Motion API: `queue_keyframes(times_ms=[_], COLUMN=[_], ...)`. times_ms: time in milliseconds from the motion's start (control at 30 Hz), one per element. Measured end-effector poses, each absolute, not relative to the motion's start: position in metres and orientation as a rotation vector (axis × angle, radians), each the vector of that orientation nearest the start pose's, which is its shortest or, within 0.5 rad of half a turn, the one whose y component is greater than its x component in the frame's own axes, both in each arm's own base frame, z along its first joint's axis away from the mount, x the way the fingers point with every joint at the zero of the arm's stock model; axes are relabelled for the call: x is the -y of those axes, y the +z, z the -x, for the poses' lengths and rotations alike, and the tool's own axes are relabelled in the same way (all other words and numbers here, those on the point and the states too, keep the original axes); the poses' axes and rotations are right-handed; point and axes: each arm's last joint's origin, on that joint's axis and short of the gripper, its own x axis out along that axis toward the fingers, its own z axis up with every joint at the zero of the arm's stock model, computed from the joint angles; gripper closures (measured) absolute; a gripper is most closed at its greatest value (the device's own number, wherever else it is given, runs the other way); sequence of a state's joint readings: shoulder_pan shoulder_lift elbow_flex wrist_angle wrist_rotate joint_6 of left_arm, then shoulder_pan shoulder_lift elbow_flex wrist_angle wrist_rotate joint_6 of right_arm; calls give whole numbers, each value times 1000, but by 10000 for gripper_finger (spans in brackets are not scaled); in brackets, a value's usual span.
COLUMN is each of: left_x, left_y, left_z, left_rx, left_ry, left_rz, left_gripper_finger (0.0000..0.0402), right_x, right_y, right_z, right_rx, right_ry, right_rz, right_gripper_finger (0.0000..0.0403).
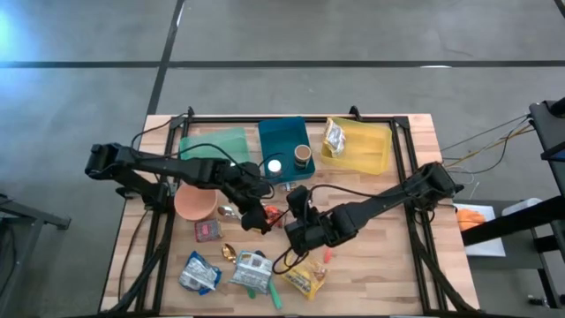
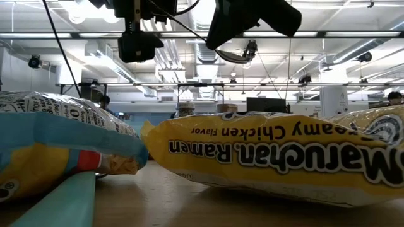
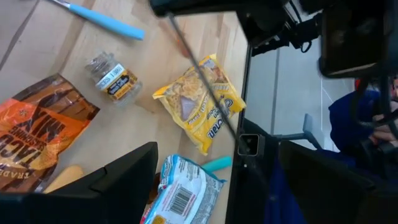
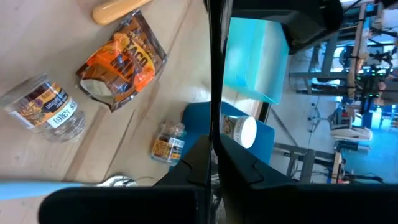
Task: Pick & Place Food Item
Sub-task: Put the black spoon into the green bin
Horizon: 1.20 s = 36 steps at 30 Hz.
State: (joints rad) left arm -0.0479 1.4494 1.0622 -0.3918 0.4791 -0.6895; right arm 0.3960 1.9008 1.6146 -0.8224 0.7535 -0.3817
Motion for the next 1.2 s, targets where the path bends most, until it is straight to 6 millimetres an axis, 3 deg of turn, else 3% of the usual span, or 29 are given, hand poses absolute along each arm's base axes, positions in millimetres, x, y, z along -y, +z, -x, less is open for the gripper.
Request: queue_keyframes(times_ms=[167,300,533,800,1067,1200], left_x=[29,29,29,29,28,27], left_y=[262,262,262,260,257,259], left_z=[-303,-303,-303,-300,-297,-295], left_rx=[-928,-928,-928,-954,-982,-984], left_ry=[-225,-226,-227,-220,-202,-192], left_rz=[810,810,810,799,770,753], left_gripper_finger=[63,95,213,378,397,399], right_x=[-131,-129,-127,-128,-130,-130], right_y=[262,263,264,265,267,267], right_z=[-377,-380,-382,-383,-383,-383], right_rx=[-1003,-984,-974,-953,-932,-905], right_ry=[-151,-150,-157,-167,-182,-242], right_rz=[941,946,935,927,901,797], right_gripper_finger=[391,391,391,391,390,390])
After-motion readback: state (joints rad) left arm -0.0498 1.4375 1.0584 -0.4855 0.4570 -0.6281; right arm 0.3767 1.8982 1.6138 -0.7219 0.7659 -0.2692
